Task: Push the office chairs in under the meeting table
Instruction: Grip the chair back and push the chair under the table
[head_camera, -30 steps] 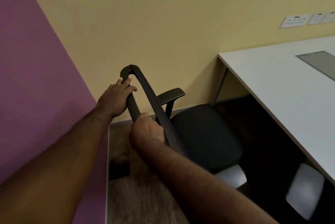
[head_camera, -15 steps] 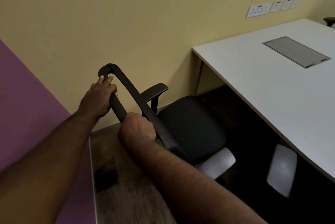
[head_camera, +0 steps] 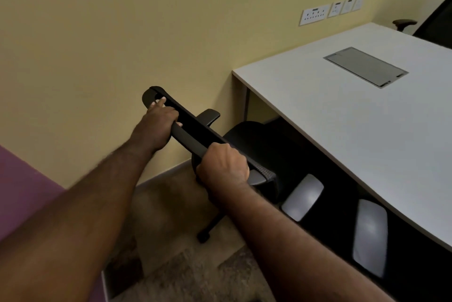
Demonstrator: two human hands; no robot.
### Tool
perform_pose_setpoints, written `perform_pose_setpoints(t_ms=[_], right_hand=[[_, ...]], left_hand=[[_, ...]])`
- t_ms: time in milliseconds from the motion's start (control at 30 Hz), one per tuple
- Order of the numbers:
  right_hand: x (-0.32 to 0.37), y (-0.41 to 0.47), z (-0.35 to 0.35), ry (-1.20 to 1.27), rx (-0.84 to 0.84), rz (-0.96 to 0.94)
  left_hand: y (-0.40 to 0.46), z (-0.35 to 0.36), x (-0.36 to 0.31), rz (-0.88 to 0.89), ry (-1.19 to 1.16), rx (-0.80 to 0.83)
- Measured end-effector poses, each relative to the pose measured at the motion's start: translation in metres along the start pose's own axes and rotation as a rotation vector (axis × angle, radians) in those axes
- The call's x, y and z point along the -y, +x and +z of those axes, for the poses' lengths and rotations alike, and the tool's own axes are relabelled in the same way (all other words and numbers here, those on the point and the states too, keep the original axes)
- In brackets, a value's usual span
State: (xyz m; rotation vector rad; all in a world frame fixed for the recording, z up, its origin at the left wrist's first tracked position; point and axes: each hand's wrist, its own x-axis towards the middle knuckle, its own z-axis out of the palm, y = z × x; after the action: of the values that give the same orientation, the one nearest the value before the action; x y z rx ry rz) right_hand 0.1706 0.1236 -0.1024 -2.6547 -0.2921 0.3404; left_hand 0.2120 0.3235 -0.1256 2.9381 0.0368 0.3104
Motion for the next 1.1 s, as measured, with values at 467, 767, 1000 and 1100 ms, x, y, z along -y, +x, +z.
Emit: perform_pose_setpoints(t_ms=[467,767,1000,1100], right_hand=[[-0.03,0.1,-0.04,0.017,-0.026,0.075],[-0.036,0.134,-0.051,-0.019,-0.088,0.1],[-0.038,0.158,-0.055,-0.056,-0.137,0.175],[-0.037,0.168,-0.058,-0.065,-0.146,0.214]], left_hand=[[0.128,0.03,-0.021,0.108,0.003,0.044],[0.175,0.043,-0.025,0.183,-0.022,0.037],[0.212,0.053,-0.025,0.267,-0.041,0.033],[0.226,0.057,-0.026,0.3,-0.051,0.034]])
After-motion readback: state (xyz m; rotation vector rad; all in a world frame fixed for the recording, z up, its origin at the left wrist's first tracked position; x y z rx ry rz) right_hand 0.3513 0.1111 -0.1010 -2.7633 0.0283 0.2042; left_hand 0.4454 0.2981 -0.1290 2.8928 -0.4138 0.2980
